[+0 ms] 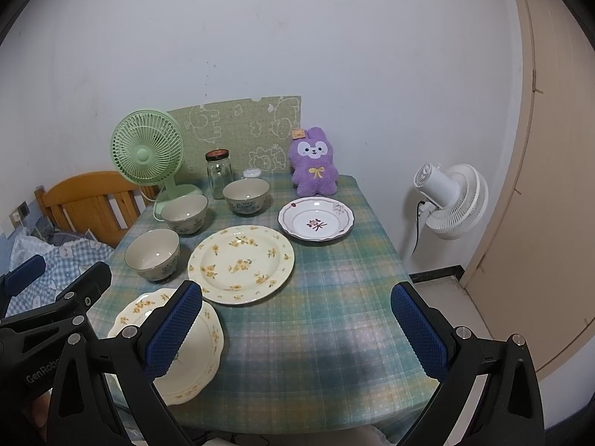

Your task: Organize plates and bowls

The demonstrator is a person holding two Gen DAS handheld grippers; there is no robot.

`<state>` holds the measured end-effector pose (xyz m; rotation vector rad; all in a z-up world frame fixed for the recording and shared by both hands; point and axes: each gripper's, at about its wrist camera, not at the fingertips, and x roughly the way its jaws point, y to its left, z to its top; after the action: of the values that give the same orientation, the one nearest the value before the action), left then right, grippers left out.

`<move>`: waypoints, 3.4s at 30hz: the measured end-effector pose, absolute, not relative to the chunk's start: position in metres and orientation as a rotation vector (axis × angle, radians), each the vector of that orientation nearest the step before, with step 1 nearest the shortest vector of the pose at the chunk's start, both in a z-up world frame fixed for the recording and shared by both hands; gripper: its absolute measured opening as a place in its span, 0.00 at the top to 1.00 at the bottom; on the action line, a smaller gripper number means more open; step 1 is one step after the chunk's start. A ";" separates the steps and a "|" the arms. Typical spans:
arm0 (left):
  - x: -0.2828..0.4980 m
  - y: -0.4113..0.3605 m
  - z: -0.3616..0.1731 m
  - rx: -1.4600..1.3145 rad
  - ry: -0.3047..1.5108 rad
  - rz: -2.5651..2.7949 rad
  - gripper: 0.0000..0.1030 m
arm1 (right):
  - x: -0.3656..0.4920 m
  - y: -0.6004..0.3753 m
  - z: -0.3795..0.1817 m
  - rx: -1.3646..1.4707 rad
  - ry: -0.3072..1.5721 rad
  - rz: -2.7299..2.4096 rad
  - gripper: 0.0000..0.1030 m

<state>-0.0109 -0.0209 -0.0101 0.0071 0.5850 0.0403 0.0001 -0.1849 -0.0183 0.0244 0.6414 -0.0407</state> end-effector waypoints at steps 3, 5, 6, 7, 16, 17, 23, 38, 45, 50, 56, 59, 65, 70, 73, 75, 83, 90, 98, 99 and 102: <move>-0.011 -0.021 -0.010 0.007 0.587 0.040 0.04 | 0.000 -0.185 -0.018 0.029 0.642 -0.032 0.01; -0.012 -0.021 -0.011 0.008 0.585 0.042 0.05 | 0.002 -0.184 -0.018 0.028 0.645 -0.028 0.01; -0.011 -0.021 -0.011 0.009 0.586 0.043 0.05 | 0.004 -0.183 -0.017 0.026 0.648 -0.025 0.01; -0.010 -0.020 -0.010 0.010 0.588 0.044 0.05 | 0.006 -0.182 -0.016 0.024 0.652 -0.023 0.01; 0.006 -0.005 -0.013 0.003 0.619 0.030 0.08 | 0.020 -0.165 -0.015 0.018 0.656 -0.020 0.04; 0.008 -0.002 -0.012 0.002 0.623 0.028 0.08 | 0.022 -0.163 -0.015 0.017 0.659 -0.022 0.04; 0.021 0.010 -0.015 -0.001 0.646 0.016 0.10 | 0.032 -0.149 -0.018 0.017 0.670 -0.030 0.04; 0.042 0.037 -0.039 0.004 0.691 0.012 0.14 | 0.050 -0.120 -0.045 0.025 0.705 -0.025 0.05; 0.051 0.043 -0.064 0.022 0.731 -0.008 0.22 | 0.061 -0.107 -0.067 0.025 0.742 -0.023 0.09; 0.059 0.051 -0.085 0.014 0.769 -0.005 0.24 | 0.070 -0.096 -0.087 0.005 0.763 -0.007 0.12; 0.066 0.056 -0.108 0.017 0.816 -0.002 0.30 | 0.080 -0.085 -0.111 -0.009 0.811 -0.001 0.14; 0.069 0.059 -0.118 0.022 0.835 -0.002 0.32 | 0.085 -0.081 -0.122 -0.014 0.832 -0.001 0.15; 0.074 0.065 -0.142 0.045 0.893 0.016 0.34 | 0.090 -0.069 -0.144 -0.018 0.890 0.006 0.19; 0.075 0.074 -0.158 0.038 0.935 0.014 0.34 | 0.096 -0.057 -0.161 -0.017 0.931 0.013 0.21; 0.080 0.077 -0.164 0.039 0.956 0.010 0.34 | 0.099 -0.053 -0.171 -0.005 0.961 0.004 0.24; 0.082 0.080 -0.169 0.035 0.968 0.005 0.35 | 0.101 -0.050 -0.177 -0.001 0.976 -0.006 0.24; 0.093 0.091 -0.186 0.012 1.026 -0.009 0.44 | 0.106 -0.047 -0.197 -0.006 1.042 -0.047 0.29; 0.100 0.095 -0.197 -0.008 1.071 -0.017 0.50 | 0.114 -0.048 -0.210 -0.009 1.100 -0.077 0.36; 0.102 0.093 -0.196 0.011 1.076 -0.021 0.50 | 0.119 -0.049 -0.221 -0.008 1.149 -0.093 0.39; 0.102 0.093 -0.196 0.015 1.078 -0.021 0.50 | 0.119 -0.049 -0.221 -0.007 1.151 -0.096 0.39; 0.102 0.092 -0.196 0.023 1.080 -0.022 0.50 | 0.120 -0.050 -0.221 -0.005 1.158 -0.105 0.41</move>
<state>0.1020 0.0918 -0.1964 0.0230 1.0804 -0.0224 0.1202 -0.0499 -0.2209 -0.0046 1.1585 -0.1051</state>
